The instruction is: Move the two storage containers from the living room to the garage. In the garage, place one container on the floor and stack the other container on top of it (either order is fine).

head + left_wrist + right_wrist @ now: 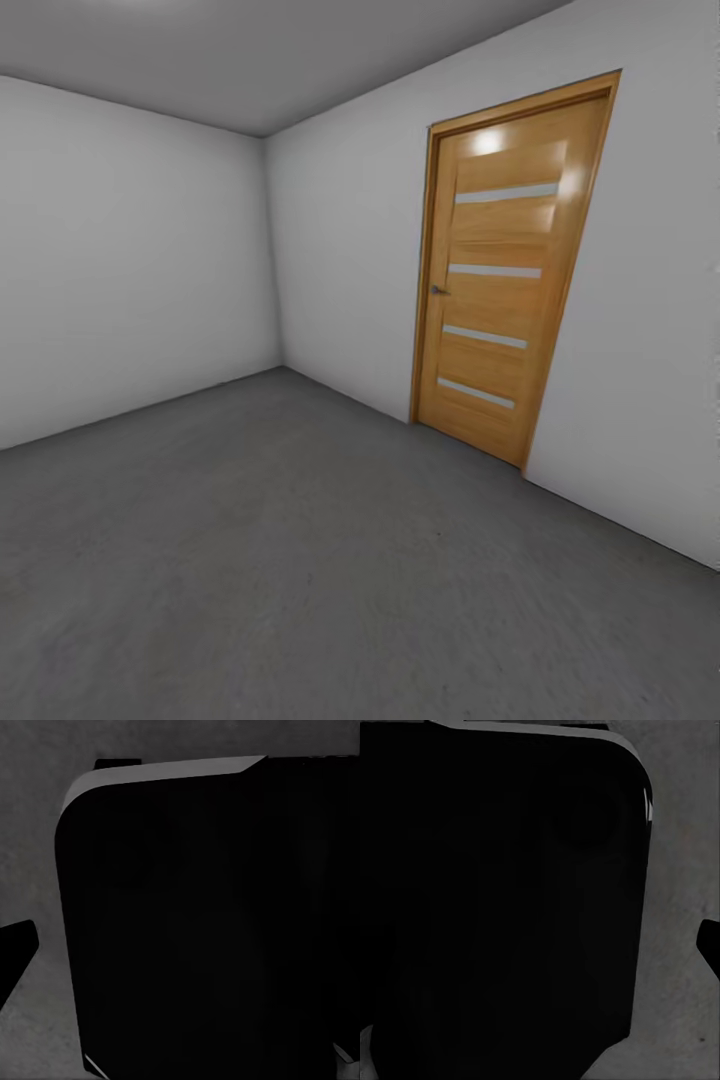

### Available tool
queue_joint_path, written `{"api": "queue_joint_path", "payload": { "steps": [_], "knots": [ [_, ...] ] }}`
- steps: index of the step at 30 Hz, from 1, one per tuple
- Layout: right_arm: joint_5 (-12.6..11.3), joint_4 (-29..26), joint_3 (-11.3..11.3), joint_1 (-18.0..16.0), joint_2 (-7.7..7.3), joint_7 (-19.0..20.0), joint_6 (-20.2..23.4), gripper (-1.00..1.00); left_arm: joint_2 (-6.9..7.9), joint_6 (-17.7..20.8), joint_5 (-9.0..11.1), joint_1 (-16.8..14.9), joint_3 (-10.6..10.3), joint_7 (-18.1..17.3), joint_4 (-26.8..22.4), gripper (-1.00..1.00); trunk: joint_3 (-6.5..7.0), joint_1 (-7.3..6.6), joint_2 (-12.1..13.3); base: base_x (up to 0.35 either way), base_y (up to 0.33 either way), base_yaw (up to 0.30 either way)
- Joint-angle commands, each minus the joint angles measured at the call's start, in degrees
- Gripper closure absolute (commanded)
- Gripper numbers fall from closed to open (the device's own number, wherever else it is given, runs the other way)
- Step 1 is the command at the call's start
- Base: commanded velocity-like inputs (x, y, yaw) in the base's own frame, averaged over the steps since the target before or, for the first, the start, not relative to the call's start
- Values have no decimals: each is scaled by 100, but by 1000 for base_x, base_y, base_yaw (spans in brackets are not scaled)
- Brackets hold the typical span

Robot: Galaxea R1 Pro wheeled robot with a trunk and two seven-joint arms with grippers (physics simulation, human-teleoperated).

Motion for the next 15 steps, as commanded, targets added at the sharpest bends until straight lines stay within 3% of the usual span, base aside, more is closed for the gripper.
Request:
{"api": "queue_joint_path", "payload": {
  "steps": [1,15],
  "knots": [
    [-2,-5,-3,-2,2,2,0,-100,1,-15,-3,-2,-5,-13,2,-100,-6,3,-3,304,195,-217],
    [-2,-9,-2,-2,14,2,0,-100,-4,-23,-5,-2,-5,-13,2,-100,-6,3,-3,301,200,-239]
  ]
}}
